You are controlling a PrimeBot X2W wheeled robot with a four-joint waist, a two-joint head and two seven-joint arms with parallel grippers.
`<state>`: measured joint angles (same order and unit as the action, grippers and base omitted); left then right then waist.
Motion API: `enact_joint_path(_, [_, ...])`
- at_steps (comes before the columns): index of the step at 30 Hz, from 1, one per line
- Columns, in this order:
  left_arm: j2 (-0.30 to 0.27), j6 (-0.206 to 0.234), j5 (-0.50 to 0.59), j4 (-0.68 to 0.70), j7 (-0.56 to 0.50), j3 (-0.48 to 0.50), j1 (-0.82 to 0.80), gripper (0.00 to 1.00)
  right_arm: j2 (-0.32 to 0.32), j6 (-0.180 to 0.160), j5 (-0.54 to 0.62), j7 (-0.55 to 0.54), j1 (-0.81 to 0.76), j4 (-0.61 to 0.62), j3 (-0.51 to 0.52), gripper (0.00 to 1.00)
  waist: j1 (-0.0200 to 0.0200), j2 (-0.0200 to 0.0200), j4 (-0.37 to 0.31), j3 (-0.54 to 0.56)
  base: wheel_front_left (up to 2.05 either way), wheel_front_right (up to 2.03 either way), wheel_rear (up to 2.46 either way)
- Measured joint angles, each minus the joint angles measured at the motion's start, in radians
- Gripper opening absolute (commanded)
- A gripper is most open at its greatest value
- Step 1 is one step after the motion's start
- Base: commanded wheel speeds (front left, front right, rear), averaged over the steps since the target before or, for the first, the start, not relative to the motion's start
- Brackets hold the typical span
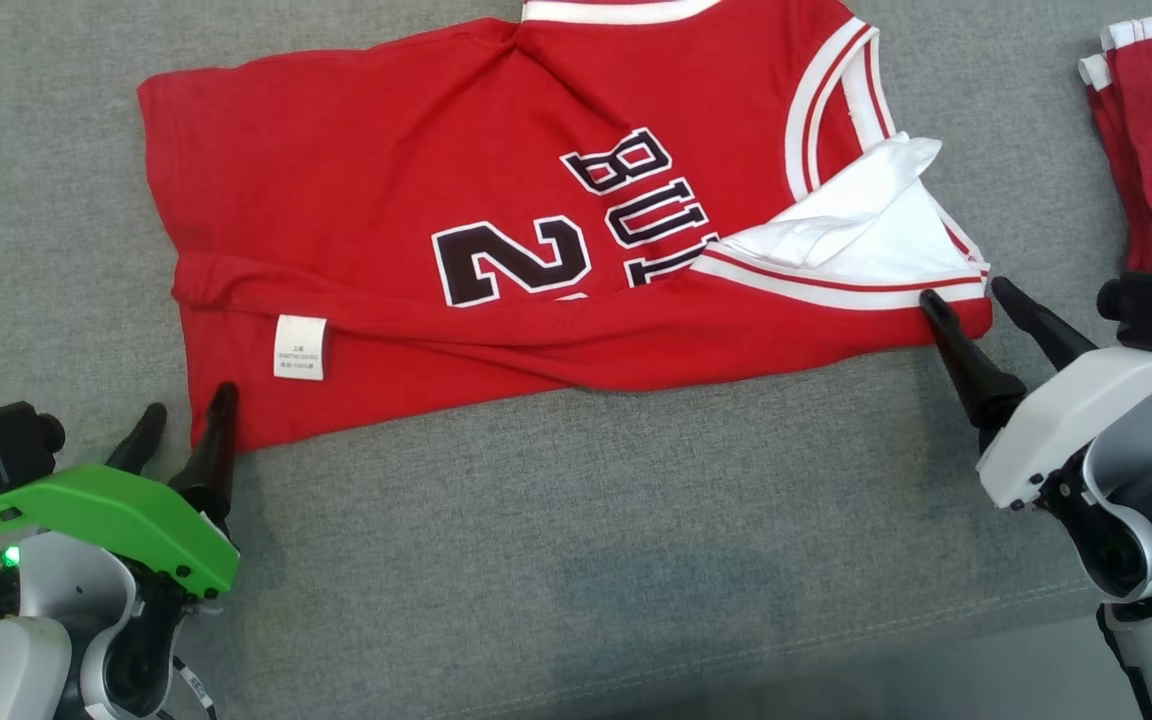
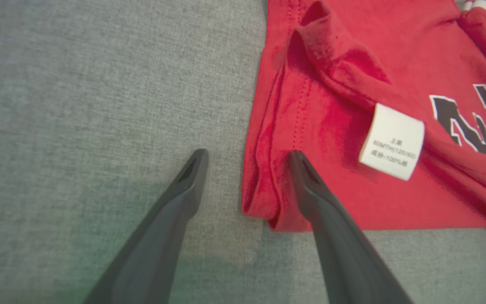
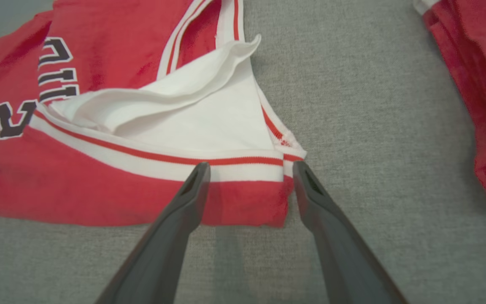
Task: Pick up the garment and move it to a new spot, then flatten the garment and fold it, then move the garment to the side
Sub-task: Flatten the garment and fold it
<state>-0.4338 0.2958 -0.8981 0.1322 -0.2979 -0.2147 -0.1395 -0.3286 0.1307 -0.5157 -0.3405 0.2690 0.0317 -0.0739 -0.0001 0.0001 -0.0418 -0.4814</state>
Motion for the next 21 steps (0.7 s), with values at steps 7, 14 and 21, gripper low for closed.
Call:
enact_joint_path(7, [-0.024, -0.006, 0.037, -0.032, -0.018, -0.031, -0.042, 0.00, 0.045, 0.000, 0.045, -0.080, -0.005, 0.025, -0.008, 1.00, 0.0000, 0.0000, -0.017, -0.043, 0.00, 0.00, 0.00])
enact_joint_path(14, [-0.032, -0.066, 0.010, -0.056, -0.045, -0.054, -0.062, 0.00, 0.045, 0.001, 0.055, -0.136, 0.038, -0.003, -0.009, 0.00, 0.0000, 0.0000, -0.012, -0.051, 0.00, 0.00, 0.00])
enact_joint_path(21, [-0.017, -0.113, -0.058, -0.073, -0.066, -0.049, -0.057, 0.00, 0.038, 0.002, 0.034, -0.177, 0.076, -0.057, 0.023, 0.00, 0.0000, 0.0000, -0.004, -0.027, 0.00, 0.00, 0.00])
